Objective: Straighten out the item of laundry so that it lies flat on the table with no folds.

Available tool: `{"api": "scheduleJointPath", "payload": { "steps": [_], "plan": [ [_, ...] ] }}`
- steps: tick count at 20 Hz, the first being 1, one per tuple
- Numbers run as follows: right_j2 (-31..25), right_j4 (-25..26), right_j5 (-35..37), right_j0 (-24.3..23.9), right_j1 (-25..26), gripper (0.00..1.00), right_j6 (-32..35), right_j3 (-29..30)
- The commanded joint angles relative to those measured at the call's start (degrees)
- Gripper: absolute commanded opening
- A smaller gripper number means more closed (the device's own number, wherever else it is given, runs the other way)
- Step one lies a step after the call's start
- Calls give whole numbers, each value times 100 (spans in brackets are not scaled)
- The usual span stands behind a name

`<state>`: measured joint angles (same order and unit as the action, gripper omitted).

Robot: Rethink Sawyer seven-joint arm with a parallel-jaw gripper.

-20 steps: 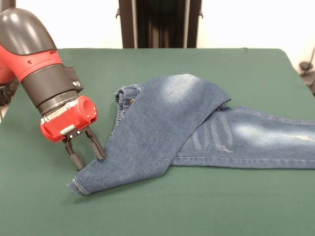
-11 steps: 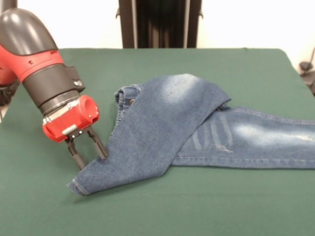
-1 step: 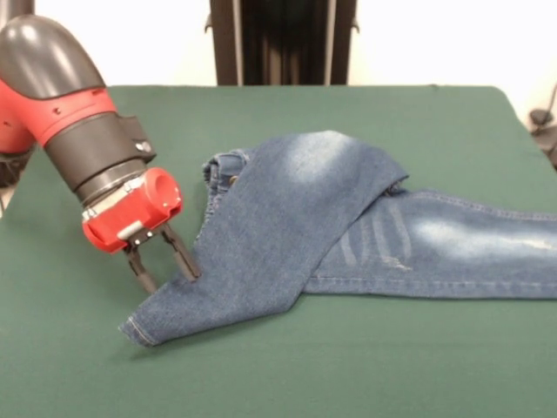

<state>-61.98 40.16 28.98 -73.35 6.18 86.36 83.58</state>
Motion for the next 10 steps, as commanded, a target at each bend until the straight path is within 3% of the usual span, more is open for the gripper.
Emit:
{"api": "scheduleJointPath", "payload": {
  "steps": [1, 8, 9, 10],
  "plan": [
    [-20, -194, 343, 493, 331, 100, -1031, 30],
    [5, -124, 74, 546, 398, 100, -808, 124],
    [-30, -102, 55, 516, 429, 0, -880, 112],
    [16, -62, -13, 532, 342, 0, -761, 132]
  ]
}}
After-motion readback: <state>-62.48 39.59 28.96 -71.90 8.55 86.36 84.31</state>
